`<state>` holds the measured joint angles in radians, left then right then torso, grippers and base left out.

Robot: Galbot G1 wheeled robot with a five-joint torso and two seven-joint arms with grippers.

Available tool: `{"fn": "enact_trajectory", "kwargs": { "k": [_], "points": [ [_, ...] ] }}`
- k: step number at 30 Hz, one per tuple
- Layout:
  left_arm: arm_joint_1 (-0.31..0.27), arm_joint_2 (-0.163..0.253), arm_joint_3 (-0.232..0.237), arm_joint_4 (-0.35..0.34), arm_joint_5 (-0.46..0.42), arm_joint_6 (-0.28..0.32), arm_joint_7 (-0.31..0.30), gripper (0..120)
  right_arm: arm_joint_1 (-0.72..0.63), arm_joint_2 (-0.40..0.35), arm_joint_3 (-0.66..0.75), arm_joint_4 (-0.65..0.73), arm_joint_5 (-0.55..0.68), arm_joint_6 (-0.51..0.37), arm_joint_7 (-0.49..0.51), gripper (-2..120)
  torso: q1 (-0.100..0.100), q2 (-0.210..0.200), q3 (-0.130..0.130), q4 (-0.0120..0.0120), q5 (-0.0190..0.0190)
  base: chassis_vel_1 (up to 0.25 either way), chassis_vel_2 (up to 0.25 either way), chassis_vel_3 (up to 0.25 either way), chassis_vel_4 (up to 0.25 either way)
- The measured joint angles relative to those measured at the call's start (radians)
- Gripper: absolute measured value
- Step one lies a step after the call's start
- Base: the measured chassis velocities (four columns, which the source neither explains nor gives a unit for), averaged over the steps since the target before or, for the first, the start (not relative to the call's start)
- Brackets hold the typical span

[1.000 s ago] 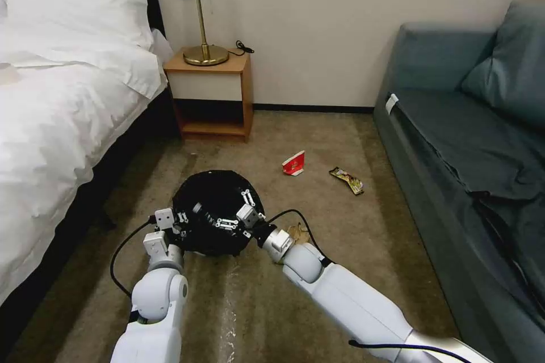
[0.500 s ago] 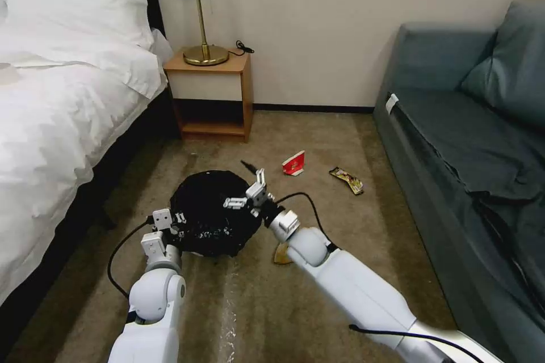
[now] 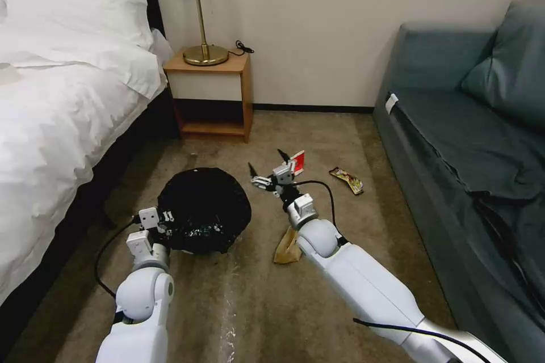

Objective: Pick up the trash bin, then pick up the garbage on the floor and place it into the trash bin.

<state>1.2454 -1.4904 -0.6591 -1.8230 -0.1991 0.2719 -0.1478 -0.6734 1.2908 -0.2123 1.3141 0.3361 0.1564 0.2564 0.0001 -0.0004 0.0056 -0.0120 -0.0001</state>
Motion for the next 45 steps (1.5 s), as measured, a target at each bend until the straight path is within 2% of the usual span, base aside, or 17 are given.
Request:
{"fn": "enact_trajectory", "kwargs": {
  "k": [5, 7, 11, 13, 17, 21, 25, 32, 45],
  "points": [
    [0.003, 0.000, -0.003, -0.003, -0.001, 0.000, 0.001, 4, -0.016, -0.012, -0.002, -0.012, 0.114, -0.079, 0.026, 100, 0.000, 0.000, 0.000, 0.0000, 0.0000, 0.000, 0.000, 0.000, 0.000],
    [0.002, -0.001, -0.003, -0.004, -0.001, 0.000, 0.001, 4, -0.029, -0.021, -0.012, -0.005, 0.189, -0.147, 0.053, 100, 0.000, 0.000, 0.000, 0.0000, 0.0000, 0.000, 0.000, 0.000, 0.000],
    [0.002, -0.002, -0.002, -0.005, 0.000, 0.000, 0.001, 4, -0.039, -0.025, -0.017, -0.003, 0.250, -0.206, 0.077, 100, 0.000, 0.000, 0.000, -0.0001, -0.0001, 0.000, 0.000, 0.000, 0.000],
    [0.002, -0.004, 0.002, -0.005, 0.002, 0.000, 0.000, 4, -0.049, -0.021, -0.018, -0.003, 0.323, -0.265, 0.101, 100, 0.000, 0.000, 0.000, 0.0000, -0.0001, 0.000, 0.000, 0.000, 0.000],
    [0.003, -0.008, 0.006, -0.005, 0.008, 0.000, -0.001, 4, -0.059, -0.011, -0.009, -0.021, 0.385, -0.332, 0.111, 100, 0.000, 0.000, 0.000, 0.0000, 0.0000, 0.000, 0.000, 0.000, 0.000],
    [0.003, -0.010, 0.010, -0.005, 0.011, 0.000, -0.002, 4, -0.060, -0.007, -0.003, -0.037, 0.407, -0.362, 0.112, 100, 0.000, 0.000, 0.000, 0.0001, 0.0000, 0.000, 0.000, 0.000, 0.000],
    [0.004, -0.016, 0.020, -0.009, 0.020, 0.000, -0.004, 4, -0.059, 0.004, 0.022, -0.087, 0.452, -0.444, 0.113, 100, 0.000, 0.000, 0.000, 0.0000, 0.0000, 0.000, 0.000, 0.000, 0.000],
    [0.010, -0.023, 0.023, -0.018, 0.032, 0.000, -0.005, 4, -0.061, 0.030, 0.053, -0.166, 0.425, -0.478, 0.082, 100, 0.000, 0.000, 0.000, 0.0000, 0.0000, 0.000, 0.000, 0.000, 0.000],
    [0.036, -0.022, 0.008, -0.048, 0.045, 0.004, -0.008, 4, -0.026, 0.112, 0.131, -0.387, 0.289, -0.432, -0.022, 100, 0.000, 0.000, 0.000, 0.0000, -0.0002, 0.000, 0.000, 0.000, 0.000]
  ]
}}
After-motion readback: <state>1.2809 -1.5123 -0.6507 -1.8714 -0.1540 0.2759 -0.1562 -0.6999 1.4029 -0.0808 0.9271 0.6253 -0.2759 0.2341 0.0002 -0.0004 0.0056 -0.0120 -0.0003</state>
